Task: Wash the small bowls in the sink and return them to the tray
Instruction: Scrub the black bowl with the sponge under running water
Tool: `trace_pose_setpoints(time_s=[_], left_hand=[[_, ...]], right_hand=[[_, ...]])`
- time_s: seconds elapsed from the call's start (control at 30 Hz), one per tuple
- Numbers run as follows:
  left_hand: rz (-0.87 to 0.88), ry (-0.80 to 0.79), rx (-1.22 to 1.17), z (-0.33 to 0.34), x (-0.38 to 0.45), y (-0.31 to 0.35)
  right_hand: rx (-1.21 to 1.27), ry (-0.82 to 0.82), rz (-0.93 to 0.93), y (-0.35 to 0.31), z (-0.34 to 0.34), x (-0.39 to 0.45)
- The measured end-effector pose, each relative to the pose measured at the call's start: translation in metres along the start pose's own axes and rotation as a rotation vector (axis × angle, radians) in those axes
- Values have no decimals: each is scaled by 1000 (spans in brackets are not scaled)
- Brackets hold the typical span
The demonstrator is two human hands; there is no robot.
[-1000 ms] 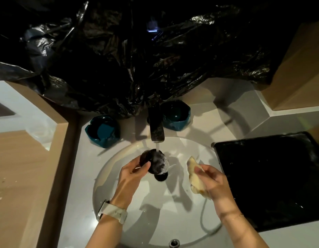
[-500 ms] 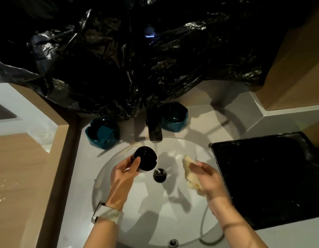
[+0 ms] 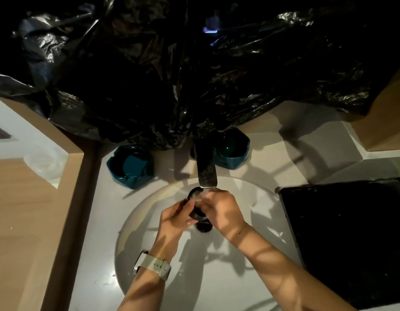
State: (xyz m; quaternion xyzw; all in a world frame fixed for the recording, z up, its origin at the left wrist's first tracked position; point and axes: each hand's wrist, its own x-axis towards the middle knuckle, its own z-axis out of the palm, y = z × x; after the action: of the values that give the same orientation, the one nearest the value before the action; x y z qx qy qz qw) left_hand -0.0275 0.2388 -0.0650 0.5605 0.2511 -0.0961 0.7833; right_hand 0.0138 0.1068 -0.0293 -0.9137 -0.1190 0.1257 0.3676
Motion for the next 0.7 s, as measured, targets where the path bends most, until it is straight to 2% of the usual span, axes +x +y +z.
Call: trace_pose_setpoints(time_s=[0.1, 0.13, 0.2, 0.23, 0.3, 0.37, 0.43, 0.5, 0.57, 0.6, 0.7], left_hand=[[-2, -14, 12, -4, 2, -1], [-6, -16, 20, -3, 1, -1], [-4, -6, 20, 0, 0, -2], [7, -19, 22, 3, -1, -3], [26, -50, 45, 8, -1, -3], [1, -34, 46, 10, 2, 2], [-13, -35, 28, 6, 6, 7], [-22, -82, 17, 0, 6, 13], [-35, -73, 14, -2, 8, 15], [-54, -41, 12, 0, 10, 16], [-93, 1, 8, 13, 11, 13]], right_hand=[[173, -195, 56, -1, -9, 5], [141, -258, 103, -1, -14, 8], [-178, -330, 161, -2, -23, 20], [-343, -300, 167, -4, -27, 23], [-432, -195, 149, -7, -27, 25], [-350, -98, 95, -7, -18, 21], [-91, -66, 89, -5, -11, 15], [195, -137, 154, -4, -16, 14], [261, -224, 136, 1, -25, 15], [175, -258, 80, 2, -30, 16], [-288, -292, -33, -9, -43, 20]])
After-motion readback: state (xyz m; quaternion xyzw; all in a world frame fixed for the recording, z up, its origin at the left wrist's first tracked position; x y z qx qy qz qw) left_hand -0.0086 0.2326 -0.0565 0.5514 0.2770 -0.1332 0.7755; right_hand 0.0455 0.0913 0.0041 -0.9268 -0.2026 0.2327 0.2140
